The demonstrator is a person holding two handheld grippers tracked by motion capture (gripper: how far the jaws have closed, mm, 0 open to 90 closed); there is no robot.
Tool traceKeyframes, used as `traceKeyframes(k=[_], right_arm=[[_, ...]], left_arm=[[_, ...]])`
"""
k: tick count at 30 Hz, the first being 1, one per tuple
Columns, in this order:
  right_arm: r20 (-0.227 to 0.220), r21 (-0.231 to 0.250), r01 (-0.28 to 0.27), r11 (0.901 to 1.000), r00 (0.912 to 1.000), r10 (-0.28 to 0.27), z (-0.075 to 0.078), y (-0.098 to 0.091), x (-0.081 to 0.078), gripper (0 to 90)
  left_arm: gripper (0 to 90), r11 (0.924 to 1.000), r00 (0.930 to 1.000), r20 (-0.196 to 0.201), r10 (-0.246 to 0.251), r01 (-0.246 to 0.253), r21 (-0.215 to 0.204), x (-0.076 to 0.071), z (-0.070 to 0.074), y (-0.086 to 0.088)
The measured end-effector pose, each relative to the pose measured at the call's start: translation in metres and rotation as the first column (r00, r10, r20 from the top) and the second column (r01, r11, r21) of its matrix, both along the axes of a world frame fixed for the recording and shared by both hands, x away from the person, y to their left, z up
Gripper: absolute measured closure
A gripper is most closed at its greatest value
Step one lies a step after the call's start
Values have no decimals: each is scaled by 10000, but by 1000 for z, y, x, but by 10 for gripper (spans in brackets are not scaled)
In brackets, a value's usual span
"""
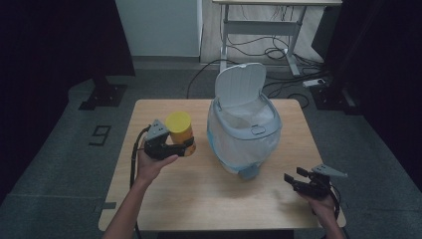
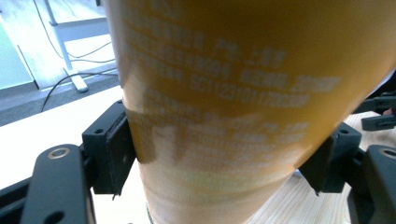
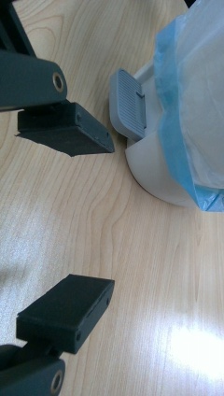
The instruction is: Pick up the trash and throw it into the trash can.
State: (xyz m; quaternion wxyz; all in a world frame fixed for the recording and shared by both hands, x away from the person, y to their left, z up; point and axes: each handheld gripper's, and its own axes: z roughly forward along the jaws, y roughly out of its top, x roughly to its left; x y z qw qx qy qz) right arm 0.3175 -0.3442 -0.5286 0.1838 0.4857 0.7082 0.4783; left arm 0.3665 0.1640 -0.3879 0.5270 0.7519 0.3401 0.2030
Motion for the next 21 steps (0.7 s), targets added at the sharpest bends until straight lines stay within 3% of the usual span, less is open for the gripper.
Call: traceKeyframes(k=[21], right_arm=[[-90,-55,1,10000,10000,-1,-2,0,1,283]], left_arm=[[229,9985,9979,405,-513,519,-156,-7,31,-14]])
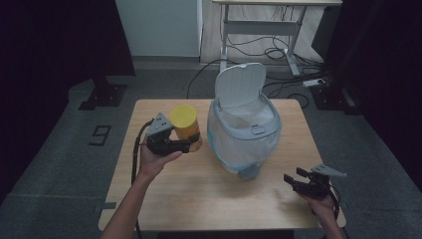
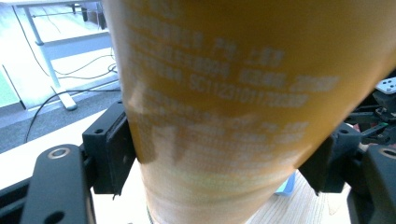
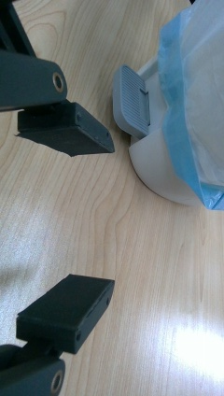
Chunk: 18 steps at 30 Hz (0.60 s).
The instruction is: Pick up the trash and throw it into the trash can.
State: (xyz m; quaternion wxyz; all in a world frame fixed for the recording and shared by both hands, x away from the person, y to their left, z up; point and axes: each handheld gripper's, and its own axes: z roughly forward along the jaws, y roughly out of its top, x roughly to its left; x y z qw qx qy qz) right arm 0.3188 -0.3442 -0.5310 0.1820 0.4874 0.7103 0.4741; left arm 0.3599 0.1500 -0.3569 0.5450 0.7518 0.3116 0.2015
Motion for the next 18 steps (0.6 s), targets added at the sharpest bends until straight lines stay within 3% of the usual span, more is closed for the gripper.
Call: traceKeyframes(k=[18], right_arm=[[-133,-145,-28,9999,9999,26,-1,2,1,284]], left_arm=[[230,9995,9990,332,-309,309,-16,1,26,-14]])
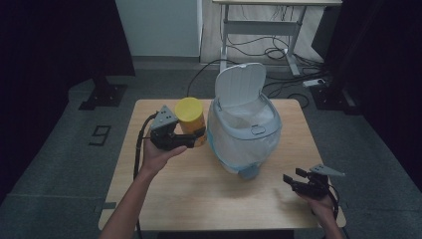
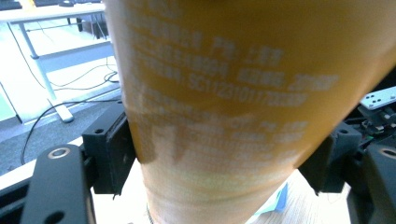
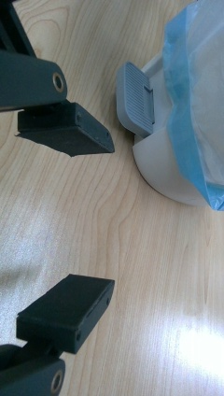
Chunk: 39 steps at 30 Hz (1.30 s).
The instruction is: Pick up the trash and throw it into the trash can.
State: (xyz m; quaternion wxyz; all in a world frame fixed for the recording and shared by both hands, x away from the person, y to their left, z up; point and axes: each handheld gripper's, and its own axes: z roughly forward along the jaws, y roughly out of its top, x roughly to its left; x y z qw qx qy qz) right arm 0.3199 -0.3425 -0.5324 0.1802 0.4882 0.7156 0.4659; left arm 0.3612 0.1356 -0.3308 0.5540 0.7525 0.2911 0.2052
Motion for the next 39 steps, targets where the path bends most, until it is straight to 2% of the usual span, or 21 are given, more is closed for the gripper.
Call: traceKeyframes(k=[39], right_arm=[[-208,-127,-124,9998,9997,121,-3,3,1,284]], left_arm=[[231,9994,9989,347,-304,309,-144,11,44,-15]])
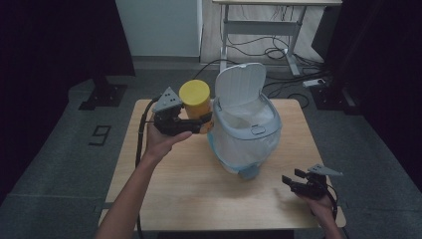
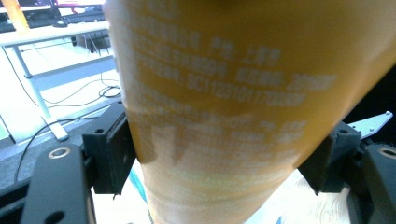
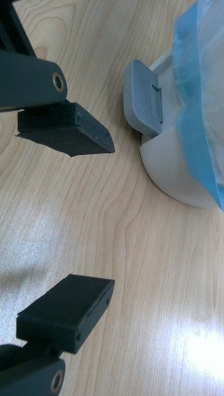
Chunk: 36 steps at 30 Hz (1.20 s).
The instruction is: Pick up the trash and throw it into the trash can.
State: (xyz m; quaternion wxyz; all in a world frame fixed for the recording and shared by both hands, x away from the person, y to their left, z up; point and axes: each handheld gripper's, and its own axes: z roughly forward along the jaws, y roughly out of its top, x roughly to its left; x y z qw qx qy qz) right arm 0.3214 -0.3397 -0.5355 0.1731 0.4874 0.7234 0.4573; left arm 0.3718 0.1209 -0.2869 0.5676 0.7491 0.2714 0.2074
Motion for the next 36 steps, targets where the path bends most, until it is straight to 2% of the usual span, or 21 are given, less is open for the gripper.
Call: traceKeyframes(k=[13,36], right_arm=[[2,5,8,10000,10000,-8,0,-1,0,284],[-6,16,-10,10000,10000,10,0,-1,0,284]], left_arm=[[231,10000,9999,83,-85,85,-15,7,12,-8],[232,9995,9995,88,-319,319,20,15,22,-26]])
